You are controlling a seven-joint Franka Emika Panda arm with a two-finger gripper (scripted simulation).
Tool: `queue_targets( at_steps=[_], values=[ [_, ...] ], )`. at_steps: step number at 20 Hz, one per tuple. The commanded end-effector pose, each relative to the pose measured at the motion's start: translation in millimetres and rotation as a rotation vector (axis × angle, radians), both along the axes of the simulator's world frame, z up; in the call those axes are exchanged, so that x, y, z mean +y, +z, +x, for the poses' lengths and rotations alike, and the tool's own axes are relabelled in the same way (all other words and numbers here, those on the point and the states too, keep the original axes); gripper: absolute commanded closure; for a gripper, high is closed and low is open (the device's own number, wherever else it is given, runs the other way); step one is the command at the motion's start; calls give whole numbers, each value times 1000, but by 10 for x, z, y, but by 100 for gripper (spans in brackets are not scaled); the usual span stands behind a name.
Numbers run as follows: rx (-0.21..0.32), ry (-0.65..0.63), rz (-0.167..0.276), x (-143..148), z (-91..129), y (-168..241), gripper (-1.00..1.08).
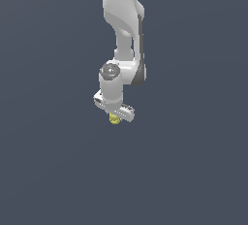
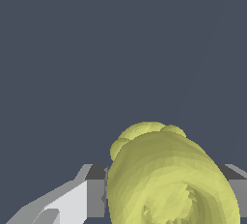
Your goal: Pick up the object and move it to a goal position.
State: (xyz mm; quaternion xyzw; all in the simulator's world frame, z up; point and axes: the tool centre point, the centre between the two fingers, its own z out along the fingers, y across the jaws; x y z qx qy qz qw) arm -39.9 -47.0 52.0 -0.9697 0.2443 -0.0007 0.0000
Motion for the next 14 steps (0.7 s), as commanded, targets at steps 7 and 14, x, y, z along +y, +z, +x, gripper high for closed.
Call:
queue_targets(
  at_steps=[7,14],
  values=[
    [0,0,0,54,32,61,108],
    [0,0,0,284,181,344,108]
  ],
)
